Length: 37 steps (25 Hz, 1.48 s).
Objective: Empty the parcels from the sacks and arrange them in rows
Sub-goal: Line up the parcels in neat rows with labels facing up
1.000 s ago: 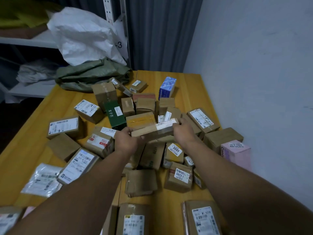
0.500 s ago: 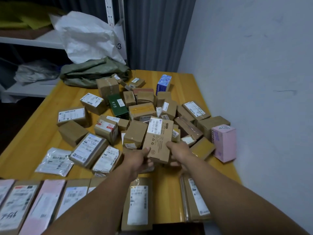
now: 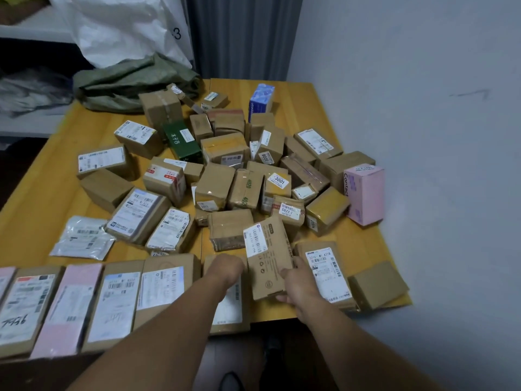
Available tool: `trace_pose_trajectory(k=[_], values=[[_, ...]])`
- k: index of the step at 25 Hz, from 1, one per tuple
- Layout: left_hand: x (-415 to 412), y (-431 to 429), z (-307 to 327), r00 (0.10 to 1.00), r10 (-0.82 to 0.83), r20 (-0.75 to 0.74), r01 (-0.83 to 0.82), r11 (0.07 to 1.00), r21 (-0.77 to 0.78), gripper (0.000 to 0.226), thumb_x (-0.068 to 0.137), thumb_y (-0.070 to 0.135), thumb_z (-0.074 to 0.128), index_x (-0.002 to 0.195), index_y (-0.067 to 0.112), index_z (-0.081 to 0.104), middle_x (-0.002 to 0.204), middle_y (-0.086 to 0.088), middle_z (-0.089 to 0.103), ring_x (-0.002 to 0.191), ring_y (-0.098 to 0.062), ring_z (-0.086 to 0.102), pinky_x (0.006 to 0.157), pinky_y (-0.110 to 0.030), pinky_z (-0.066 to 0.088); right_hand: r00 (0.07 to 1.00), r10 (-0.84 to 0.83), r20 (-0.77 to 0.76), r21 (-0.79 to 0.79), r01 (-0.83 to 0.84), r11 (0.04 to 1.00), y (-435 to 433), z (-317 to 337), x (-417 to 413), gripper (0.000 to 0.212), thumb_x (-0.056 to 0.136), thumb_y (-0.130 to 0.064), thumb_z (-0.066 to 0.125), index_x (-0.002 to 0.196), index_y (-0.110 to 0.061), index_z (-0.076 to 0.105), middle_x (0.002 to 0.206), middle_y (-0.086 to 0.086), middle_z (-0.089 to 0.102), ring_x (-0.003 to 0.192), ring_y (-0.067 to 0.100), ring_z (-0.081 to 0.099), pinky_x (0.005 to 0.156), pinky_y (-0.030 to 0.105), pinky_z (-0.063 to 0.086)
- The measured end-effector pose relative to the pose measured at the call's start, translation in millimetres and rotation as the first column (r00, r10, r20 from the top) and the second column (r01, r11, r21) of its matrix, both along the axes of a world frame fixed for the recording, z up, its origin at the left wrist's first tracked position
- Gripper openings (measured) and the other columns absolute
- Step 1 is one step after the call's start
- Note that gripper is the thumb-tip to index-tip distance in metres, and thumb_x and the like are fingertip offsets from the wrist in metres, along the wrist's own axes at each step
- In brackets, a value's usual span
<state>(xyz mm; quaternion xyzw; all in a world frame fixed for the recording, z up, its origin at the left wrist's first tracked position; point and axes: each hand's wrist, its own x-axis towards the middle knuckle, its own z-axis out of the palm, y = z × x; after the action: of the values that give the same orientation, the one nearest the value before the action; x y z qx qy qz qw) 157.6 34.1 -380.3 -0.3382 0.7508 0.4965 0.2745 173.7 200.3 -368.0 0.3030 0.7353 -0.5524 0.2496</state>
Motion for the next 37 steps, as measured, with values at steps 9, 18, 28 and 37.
trace_pose_trajectory(k=[9, 18, 28, 37], values=[[23.6, 17.0, -30.1, 0.988, -0.154, 0.022, 0.155, 0.986, -0.054, 0.025, 0.095, 0.01, 0.048, 0.115, -0.001, 0.058, 0.102, -0.013, 0.06, 0.084, -0.023, 0.054, 0.059, -0.028, 0.039, 0.997, -0.045, 0.07, 0.083, 0.04, 0.996, -0.5, -44.8, 34.9, 0.033, 0.093, -0.011, 0.04, 0.119, -0.029, 0.05, 0.112, 0.006, 0.063, 0.095, 0.029, 0.063, 0.069, 0.043, 0.063], [21.8, 12.2, -40.5, 0.985, -0.17, 0.01, 0.17, 0.979, -0.117, 0.014, 0.094, 0.006, 0.05, 0.104, 0.001, 0.058, 0.101, -0.016, 0.059, 0.079, -0.022, 0.053, 0.055, -0.025, 0.037, 0.967, 0.162, 0.198, 0.341, -0.223, 0.913, -2.9, -59.2, 39.4, 0.056, 0.094, -0.017, 0.045, 0.149, -0.013, 0.034, 0.148, 0.014, 0.042, 0.132, 0.039, 0.044, 0.107, 0.05, 0.045], [20.2, 37.0, -36.3, 0.956, -0.289, -0.046, 0.284, 0.954, -0.091, 0.019, 0.091, 0.004, 0.052, 0.102, 0.001, 0.067, 0.101, -0.014, 0.065, 0.085, -0.026, 0.06, 0.068, -0.031, 0.045, 0.875, 0.459, 0.156, 0.801, -0.383, 0.459, 58.7, -3.5, -3.7, 0.055, 0.087, -0.036, 0.061, 0.137, -0.02, 0.044, 0.138, 0.014, 0.039, 0.127, 0.033, 0.037, 0.103, 0.046, 0.036], [20.3, 40.5, -41.3, 0.943, -0.331, -0.034, 0.33, 0.943, -0.044, 0.028, 0.093, -0.001, 0.045, 0.113, -0.004, 0.064, 0.12, -0.02, 0.063, 0.087, -0.028, 0.058, 0.068, -0.034, 0.042, 0.824, 0.509, 0.249, 0.65, -0.532, 0.543, 40.5, -15.6, -0.6, 0.057, 0.088, -0.032, 0.058, 0.141, -0.023, 0.039, 0.14, 0.012, 0.036, 0.129, 0.035, 0.033, 0.1, 0.051, 0.038]])
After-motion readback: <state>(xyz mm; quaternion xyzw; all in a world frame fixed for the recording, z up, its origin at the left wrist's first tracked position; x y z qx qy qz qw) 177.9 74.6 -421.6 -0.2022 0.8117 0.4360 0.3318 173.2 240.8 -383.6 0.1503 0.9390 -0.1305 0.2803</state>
